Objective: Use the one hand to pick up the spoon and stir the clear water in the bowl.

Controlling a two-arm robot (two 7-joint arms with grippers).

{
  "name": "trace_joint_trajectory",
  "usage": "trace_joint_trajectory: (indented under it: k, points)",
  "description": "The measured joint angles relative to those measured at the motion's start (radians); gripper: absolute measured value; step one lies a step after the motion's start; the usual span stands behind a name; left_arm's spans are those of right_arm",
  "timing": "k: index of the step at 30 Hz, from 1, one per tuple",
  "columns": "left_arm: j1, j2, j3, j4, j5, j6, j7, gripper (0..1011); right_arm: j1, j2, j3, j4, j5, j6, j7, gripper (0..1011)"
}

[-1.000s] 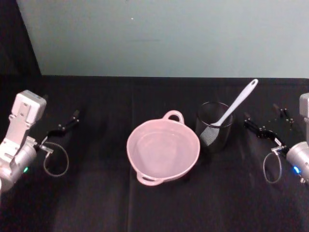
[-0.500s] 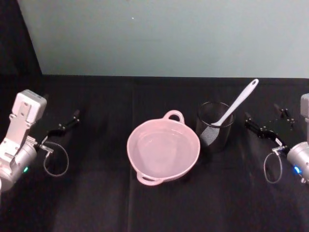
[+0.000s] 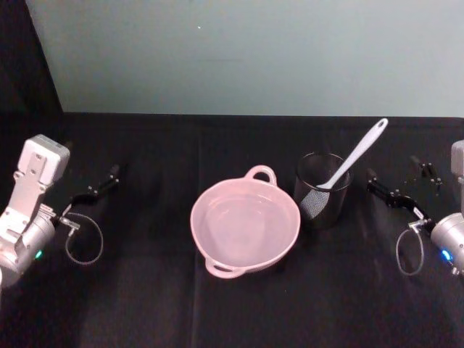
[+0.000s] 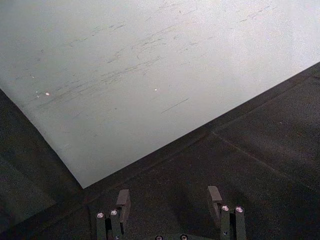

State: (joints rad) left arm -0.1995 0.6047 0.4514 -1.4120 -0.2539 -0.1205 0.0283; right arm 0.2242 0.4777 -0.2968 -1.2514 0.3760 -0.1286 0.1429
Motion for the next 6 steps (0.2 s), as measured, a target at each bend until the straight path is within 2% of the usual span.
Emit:
trace_joint_trajectory:
  k: [6]
  points:
    - [0.0,0.0,0.0,0.0,0.0,0.0,0.0,1011,0.0,0.0,0.0,0.0,0.0,-0.001,0.0,1003]
